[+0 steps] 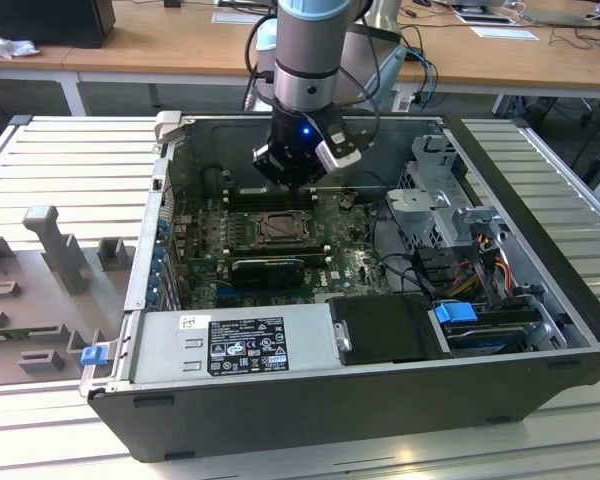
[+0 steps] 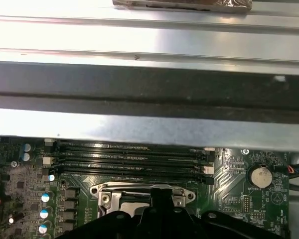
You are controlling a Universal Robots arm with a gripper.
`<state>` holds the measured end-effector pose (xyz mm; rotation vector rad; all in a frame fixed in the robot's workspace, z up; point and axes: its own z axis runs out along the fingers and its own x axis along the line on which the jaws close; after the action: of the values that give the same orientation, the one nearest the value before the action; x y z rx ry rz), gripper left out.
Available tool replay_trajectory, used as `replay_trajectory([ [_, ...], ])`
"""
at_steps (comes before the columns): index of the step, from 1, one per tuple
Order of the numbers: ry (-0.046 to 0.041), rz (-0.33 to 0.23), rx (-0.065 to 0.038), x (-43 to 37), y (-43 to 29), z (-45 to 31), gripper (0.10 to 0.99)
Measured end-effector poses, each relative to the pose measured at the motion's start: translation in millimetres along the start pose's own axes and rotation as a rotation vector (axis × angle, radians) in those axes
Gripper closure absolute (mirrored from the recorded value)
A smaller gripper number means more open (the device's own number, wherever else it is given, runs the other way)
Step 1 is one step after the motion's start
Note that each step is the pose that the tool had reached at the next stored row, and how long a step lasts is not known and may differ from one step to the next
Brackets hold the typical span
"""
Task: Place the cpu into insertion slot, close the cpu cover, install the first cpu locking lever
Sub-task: 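Install the first cpu locking lever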
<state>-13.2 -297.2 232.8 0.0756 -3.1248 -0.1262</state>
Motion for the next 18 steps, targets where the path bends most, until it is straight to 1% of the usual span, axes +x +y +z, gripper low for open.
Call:
replay_trajectory([
  [6, 0.0, 0.0, 0.0, 0.0, -0.3, -1.2, 0.98],
  [15, 0.0001, 0.0, 0.001, 0.3, -7.1, 1.1, 0.98],
  [18, 0.0, 0.0, 0.001, 0.3, -7.5, 1.1, 0.98],
])
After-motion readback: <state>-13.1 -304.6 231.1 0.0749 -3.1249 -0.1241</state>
